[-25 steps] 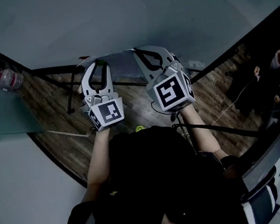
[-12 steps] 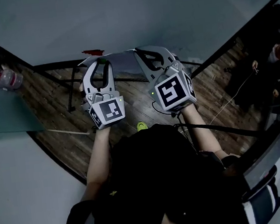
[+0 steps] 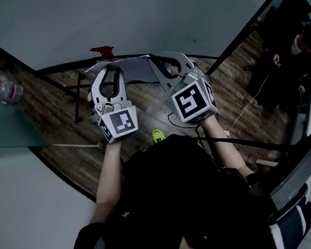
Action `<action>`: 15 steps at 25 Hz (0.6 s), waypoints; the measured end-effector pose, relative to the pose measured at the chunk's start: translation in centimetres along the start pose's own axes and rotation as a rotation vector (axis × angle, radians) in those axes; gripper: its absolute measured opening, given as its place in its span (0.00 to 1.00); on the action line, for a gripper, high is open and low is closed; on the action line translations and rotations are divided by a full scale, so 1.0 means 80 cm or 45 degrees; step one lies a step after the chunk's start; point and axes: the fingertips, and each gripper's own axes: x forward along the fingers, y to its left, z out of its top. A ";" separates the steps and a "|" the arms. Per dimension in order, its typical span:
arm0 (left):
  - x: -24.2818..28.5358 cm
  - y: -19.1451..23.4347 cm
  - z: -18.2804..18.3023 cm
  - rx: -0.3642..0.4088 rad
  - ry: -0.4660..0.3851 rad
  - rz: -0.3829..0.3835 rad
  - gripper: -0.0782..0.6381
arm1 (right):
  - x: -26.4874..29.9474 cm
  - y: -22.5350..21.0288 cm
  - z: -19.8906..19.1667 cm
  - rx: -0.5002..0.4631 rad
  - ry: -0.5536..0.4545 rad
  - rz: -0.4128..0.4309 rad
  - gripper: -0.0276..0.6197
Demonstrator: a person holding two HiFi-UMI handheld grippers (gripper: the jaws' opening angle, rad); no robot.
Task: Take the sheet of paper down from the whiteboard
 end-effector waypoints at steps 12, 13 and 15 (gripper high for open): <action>-0.073 -0.004 0.014 0.000 -0.028 -0.016 0.30 | -0.051 0.054 0.027 0.035 -0.009 -0.013 0.06; -0.078 -0.004 0.014 0.000 -0.031 -0.019 0.30 | -0.055 0.059 0.029 0.041 -0.008 -0.015 0.06; -0.089 -0.003 0.014 -0.001 -0.036 -0.029 0.30 | -0.060 0.069 0.033 0.055 -0.006 -0.021 0.06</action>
